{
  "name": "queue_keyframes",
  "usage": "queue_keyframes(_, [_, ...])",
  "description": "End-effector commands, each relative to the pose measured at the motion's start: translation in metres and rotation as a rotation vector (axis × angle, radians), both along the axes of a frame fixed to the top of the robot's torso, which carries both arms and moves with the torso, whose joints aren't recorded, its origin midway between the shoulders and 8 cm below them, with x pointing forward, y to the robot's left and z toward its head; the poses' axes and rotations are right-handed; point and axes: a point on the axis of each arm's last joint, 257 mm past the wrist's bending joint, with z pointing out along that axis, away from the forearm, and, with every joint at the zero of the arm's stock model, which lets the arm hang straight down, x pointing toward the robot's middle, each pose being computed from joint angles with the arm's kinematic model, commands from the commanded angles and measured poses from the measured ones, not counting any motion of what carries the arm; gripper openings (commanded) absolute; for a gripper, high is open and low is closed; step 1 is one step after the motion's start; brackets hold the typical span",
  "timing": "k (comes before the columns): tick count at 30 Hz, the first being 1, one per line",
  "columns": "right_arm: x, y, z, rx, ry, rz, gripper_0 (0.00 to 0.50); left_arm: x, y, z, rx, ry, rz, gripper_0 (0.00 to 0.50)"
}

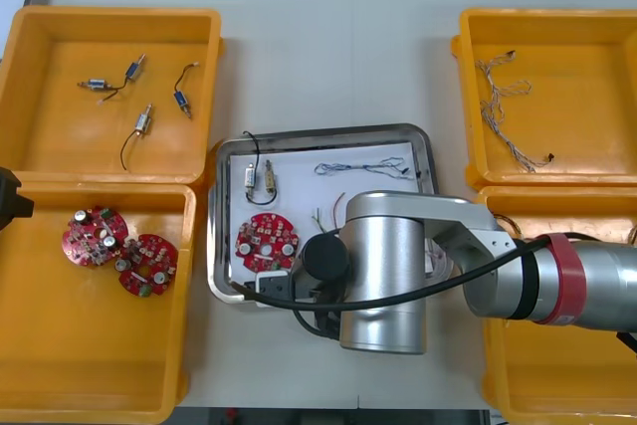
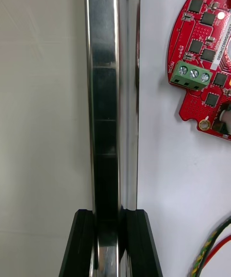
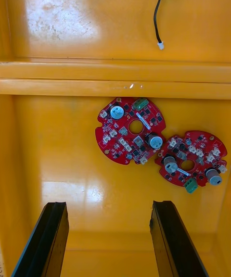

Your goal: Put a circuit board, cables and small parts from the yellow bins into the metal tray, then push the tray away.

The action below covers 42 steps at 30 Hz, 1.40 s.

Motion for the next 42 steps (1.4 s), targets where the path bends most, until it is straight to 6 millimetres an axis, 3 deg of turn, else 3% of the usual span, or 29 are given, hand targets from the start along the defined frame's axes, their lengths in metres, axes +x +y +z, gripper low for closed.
queue_keyframes(1, [0.020, -0.002, 0.010, -0.032, -0.031, 0.032, 0.009, -0.001, -0.003, 0.005, 0.027, -0.025, -0.058, 0.500])
queue_keyframes(15, [0.055, 0.013, 0.031, -0.031, -0.034, 0.037, 0.008, -0.001, -0.003, 0.005, 0.027, -0.025, -0.058, 0.500])
queue_keyframes(42, [0.140, 0.009, 0.078, -0.027, -0.095, -0.030, 0.001, -0.001, -0.003, 0.005, 0.027, -0.025, -0.058, 0.500])
